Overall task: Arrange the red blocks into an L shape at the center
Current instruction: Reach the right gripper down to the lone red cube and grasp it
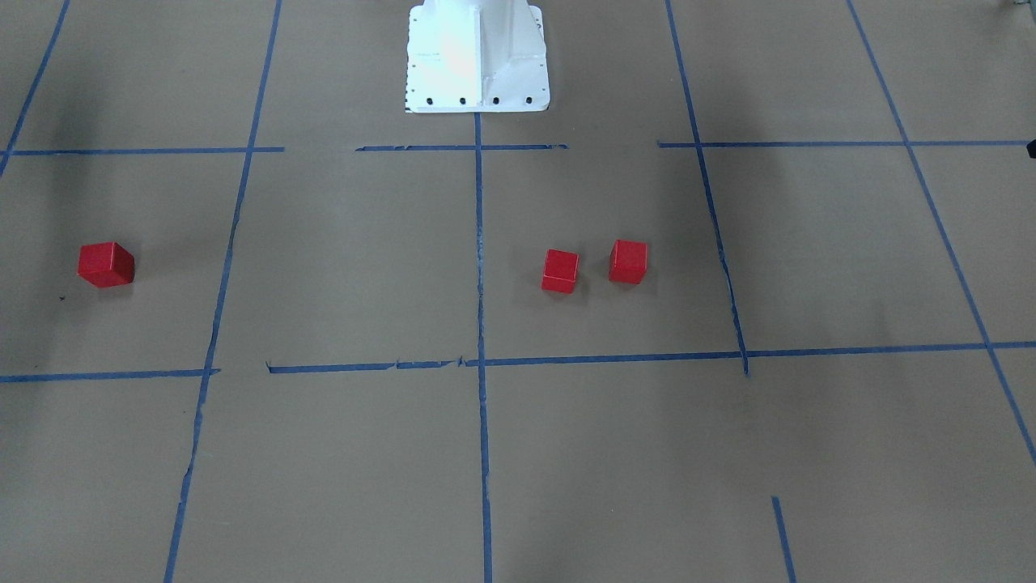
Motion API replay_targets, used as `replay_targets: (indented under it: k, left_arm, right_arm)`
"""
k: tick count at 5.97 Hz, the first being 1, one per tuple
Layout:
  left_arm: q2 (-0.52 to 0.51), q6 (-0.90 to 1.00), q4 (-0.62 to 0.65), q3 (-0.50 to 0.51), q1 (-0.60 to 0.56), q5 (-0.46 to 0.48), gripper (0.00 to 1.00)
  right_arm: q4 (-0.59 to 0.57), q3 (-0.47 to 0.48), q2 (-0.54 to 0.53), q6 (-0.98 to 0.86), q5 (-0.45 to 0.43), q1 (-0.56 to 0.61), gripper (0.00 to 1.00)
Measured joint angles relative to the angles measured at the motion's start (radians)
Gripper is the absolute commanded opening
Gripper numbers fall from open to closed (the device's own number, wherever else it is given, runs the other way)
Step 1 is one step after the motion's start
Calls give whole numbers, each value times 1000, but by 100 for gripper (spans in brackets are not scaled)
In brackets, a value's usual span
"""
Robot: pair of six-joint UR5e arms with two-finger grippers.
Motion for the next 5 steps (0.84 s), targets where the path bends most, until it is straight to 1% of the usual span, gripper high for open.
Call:
replay_targets:
  k: [2,3,4,5]
  left_arm:
    - [-1,-1,-1,-3,11,0,100]
    - [-1,-1,-1,-3,12,0,100]
    - [-2,-1,-1,-3,13,0,100]
    - [-3,-2,-1,-3,14,0,100]
  right_arm:
    - [17,-16,109,196,-55,-118,99]
    - [91,-43,145,313,-76,-179,99]
    - [196,-77,156,417,-104,-228,99]
    - [264,-99,158,487,-132,-268,98]
